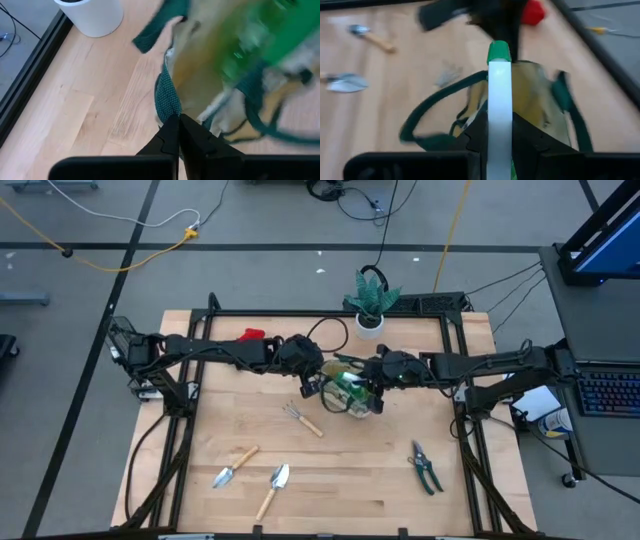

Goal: Pick & Place Garden tools in Gardening bag
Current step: Put the green spray bottle into the gardening bag

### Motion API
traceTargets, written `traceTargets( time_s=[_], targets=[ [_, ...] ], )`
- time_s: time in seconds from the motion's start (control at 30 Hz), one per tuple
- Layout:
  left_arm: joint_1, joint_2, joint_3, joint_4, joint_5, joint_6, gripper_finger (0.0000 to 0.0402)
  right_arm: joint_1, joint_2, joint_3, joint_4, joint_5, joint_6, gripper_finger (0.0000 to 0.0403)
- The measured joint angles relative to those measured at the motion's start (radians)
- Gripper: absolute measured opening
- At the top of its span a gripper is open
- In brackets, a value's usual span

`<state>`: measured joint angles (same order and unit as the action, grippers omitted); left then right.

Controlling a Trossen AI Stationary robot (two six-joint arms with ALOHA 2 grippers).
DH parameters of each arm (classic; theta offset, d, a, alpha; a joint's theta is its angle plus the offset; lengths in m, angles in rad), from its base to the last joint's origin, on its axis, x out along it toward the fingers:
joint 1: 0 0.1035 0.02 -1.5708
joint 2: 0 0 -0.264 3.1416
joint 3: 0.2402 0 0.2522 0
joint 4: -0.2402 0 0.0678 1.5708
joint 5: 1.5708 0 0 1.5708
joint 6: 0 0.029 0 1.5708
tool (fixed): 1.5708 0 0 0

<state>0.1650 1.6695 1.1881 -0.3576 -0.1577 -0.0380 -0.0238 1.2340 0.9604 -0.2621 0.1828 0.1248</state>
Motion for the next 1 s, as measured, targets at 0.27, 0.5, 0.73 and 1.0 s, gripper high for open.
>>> traceTargets(
  time_s=[0.27, 0.5, 0.73, 1.0],
  targets=[
    [0.0, 0.0, 0.0, -0.012, 0.0, 0.003, 0.0005, 0.0, -0.048, 0.0, -0.05, 0.077, 0.019, 0.0048],
    [-0.001, 0.0, 0.0, -0.002, 0.0, 0.003, 0.001, 0.0, -0.05, 0.002, -0.202, 0.076, 0.06, 0.0048],
    [-0.005, 0.0, 0.0, 0.066, 0.0, 0.008, 0.0015, -0.003, -0.05, -0.044, -0.189, 0.022, 0.073, 0.0048],
    [0.002, -0.026, -0.002, 0.067, 0.005, 0.026, 0.0012, -0.003, -0.052, -0.111, -0.142, -0.011, 0.073, 0.0049]
  ],
)
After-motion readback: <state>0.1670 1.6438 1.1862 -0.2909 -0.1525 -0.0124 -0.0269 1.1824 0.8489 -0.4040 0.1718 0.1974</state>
